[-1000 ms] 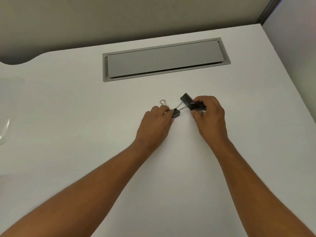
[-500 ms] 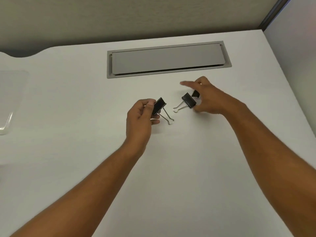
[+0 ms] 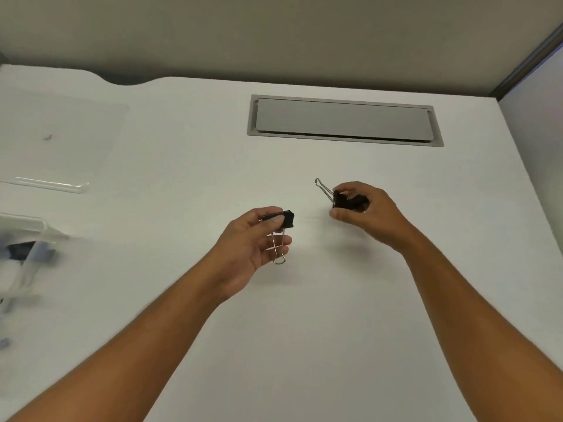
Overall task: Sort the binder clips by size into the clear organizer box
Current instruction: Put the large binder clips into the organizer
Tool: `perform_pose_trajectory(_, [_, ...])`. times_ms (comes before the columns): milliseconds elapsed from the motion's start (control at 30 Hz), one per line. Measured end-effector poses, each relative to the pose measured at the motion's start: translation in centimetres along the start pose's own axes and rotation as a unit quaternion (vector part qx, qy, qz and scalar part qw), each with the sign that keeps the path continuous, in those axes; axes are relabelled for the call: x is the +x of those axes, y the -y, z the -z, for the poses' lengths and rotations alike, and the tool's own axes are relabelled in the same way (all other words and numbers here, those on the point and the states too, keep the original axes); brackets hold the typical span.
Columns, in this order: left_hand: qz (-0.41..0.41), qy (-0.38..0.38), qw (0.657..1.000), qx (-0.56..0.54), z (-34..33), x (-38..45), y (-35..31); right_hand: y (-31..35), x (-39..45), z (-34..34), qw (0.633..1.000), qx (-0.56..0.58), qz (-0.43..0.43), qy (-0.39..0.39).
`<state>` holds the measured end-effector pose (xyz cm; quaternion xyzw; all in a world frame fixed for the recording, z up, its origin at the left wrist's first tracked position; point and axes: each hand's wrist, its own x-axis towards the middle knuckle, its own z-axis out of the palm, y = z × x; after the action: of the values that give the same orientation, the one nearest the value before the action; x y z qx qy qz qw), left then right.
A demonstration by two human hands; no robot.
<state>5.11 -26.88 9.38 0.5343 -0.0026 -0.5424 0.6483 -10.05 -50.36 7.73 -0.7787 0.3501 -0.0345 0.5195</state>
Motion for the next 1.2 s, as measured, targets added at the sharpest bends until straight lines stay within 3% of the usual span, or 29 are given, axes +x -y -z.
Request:
perform_pose_trajectory(133, [-0.051, -0.047, 0.995, 0.077, 3.9, -4.1, -1.0, 3.9, -4.9, -8.1, 0.980, 0.195, -0.023, 0.030])
perform_pose_trajectory(233, [-0.086, -0.102, 0.985, 0.110, 7.2, -7.2, -1.7, 6.8, -7.8, -13.6, 0.976, 0.211, -0.012, 0.040])
perform_pose_trajectory(500, [-0.146, -0.231, 0.958, 0.083, 19.0, -15.8, -2.7, 14.2, -9.4, -25.8, 0.991, 0.063, 0.056, 0.106])
perform_pose_trajectory(667, [-0.171, -0.275, 0.944, 0.061, 28.1, -20.6, -4.2, 21.5, -8.1, -33.9, 0.988, -0.043, 0.114, 0.093])
perform_pose_trajectory(800, [-0.174, -0.270, 0.946, 0.047, 34.2, -23.6, -5.5, 27.2, -5.2, -40.3, 0.952, -0.237, 0.165, 0.102])
perform_pose_trajectory(967, [-0.167, -0.269, 0.947, 0.057, 39.2, -25.4, -6.8, 32.3, -1.0, -45.9, 0.887, -0.435, 0.111, 0.106])
perform_pose_trajectory(1100, [-0.167, -0.261, 0.949, 0.054, 41.1, -26.1, -7.5, 33.4, 0.4, -48.7, 0.847, -0.511, 0.082, 0.121])
perform_pose_trajectory(1200, [-0.162, -0.257, 0.951, 0.050, 42.1, -26.0, -7.6, 33.6, 0.0, -49.1, 0.849, -0.508, 0.064, 0.132])
